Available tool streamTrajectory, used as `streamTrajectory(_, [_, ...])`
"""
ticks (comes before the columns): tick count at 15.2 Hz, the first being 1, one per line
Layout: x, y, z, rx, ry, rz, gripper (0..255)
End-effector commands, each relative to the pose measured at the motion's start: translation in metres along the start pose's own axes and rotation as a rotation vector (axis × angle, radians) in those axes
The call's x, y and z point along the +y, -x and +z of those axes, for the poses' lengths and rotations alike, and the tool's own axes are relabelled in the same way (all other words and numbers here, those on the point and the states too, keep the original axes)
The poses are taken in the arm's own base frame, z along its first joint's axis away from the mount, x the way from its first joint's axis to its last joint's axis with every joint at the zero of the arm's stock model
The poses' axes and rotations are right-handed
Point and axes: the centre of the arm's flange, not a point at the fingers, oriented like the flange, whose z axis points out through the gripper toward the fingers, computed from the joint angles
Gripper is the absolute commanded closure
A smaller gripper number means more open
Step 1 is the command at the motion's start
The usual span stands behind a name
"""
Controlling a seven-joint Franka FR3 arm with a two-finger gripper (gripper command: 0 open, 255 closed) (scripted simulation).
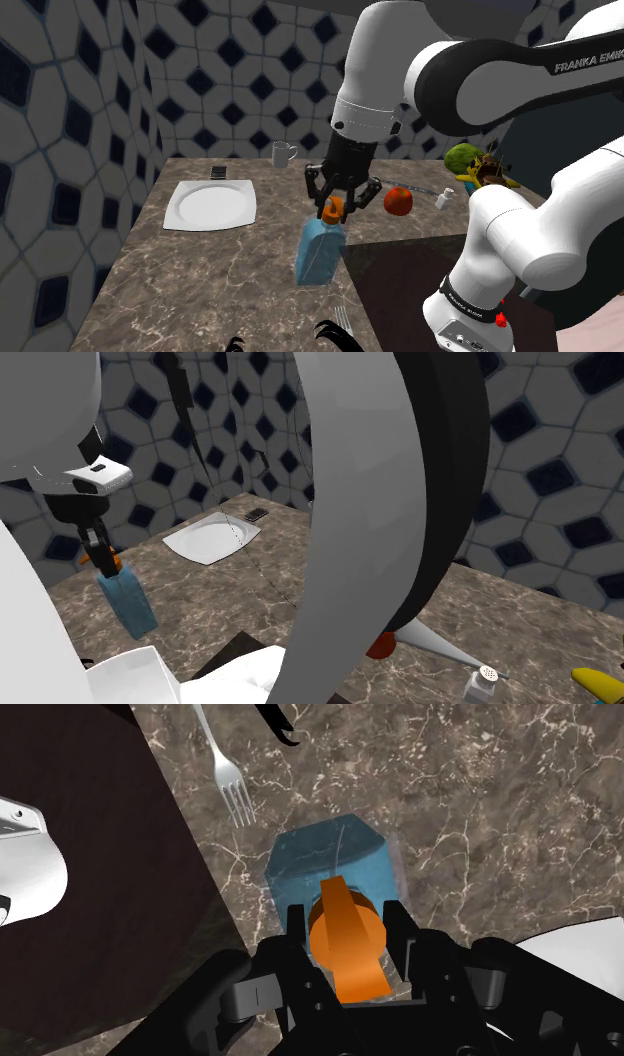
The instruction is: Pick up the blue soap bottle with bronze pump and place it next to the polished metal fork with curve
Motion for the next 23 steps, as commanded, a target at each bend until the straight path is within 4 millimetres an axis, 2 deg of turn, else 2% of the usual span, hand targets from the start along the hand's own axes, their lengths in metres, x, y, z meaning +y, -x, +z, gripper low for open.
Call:
streamTrajectory(1, [0.001,0.0,0.01,0.0,-0.001,0.0,255])
streamTrajectory(12, [0.005,-0.001,0.07,0.0,-0.001,0.0,255])
streamTrajectory(20, [0.005,-0.001,0.07,0.0,-0.001,0.0,255])
streamTrajectory(21, [0.005,-0.001,0.07,0.0,-0.001,0.0,0])
streamTrajectory(23, [0.005,-0.001,0.07,0.0,-0.001,0.0,0])
